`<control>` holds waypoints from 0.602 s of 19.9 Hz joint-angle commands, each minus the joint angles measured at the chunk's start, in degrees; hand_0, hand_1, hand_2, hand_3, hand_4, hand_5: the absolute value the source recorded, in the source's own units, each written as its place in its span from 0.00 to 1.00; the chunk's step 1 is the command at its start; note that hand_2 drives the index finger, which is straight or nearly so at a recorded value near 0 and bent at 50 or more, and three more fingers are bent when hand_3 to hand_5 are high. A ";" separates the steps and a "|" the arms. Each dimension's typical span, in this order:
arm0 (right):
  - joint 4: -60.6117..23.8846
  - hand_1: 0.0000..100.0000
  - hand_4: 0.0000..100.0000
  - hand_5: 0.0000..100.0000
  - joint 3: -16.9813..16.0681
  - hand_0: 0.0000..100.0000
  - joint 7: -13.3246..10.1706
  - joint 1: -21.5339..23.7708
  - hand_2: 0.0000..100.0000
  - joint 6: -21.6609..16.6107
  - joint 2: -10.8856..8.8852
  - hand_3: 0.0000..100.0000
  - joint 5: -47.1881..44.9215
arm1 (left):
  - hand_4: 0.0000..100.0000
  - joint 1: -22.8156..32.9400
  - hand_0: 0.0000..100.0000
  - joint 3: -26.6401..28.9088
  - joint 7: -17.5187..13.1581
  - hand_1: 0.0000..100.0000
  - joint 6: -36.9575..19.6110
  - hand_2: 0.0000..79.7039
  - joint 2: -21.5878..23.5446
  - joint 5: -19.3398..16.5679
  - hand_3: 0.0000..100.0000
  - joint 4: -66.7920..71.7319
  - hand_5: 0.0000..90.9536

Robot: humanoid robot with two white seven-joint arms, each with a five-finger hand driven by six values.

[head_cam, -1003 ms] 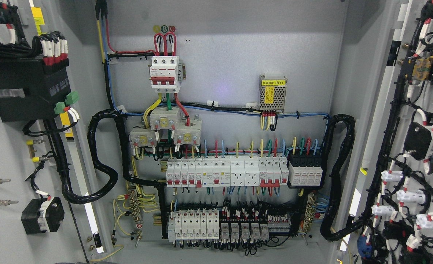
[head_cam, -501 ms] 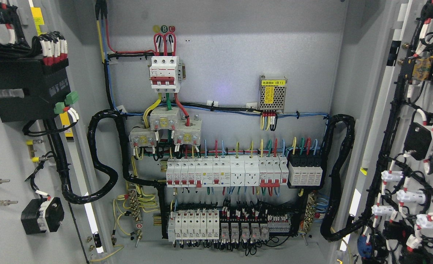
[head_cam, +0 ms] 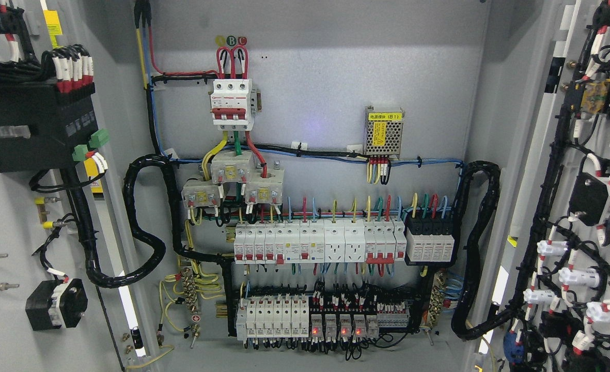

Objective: Open door with both hands

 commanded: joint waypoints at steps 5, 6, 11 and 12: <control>0.25 0.50 0.00 0.00 -2.77 0.00 -0.09 3.45 0.04 0.08 -0.48 0.00 0.41 | 0.00 -0.04 0.12 0.00 0.04 0.56 -0.03 0.00 0.16 0.01 0.00 -1.14 0.00; 0.25 0.50 0.00 0.00 -4.53 0.00 -0.09 4.59 0.04 0.08 -0.66 0.00 0.59 | 0.00 -0.04 0.12 0.00 0.04 0.56 -0.03 0.00 0.16 0.01 0.00 -1.14 0.00; -3.86 0.50 0.00 0.00 -9.54 0.00 0.26 9.51 0.04 -1.50 -7.16 0.00 2.87 | 0.00 0.31 0.12 0.00 0.04 0.56 -0.11 0.00 0.16 0.01 0.00 -1.31 0.00; -5.01 0.50 0.00 0.00 -10.86 0.00 0.26 10.83 0.04 -2.55 -7.69 0.00 3.66 | 0.00 0.57 0.12 0.09 -0.05 0.56 -0.12 0.00 0.34 0.27 0.00 -2.71 0.00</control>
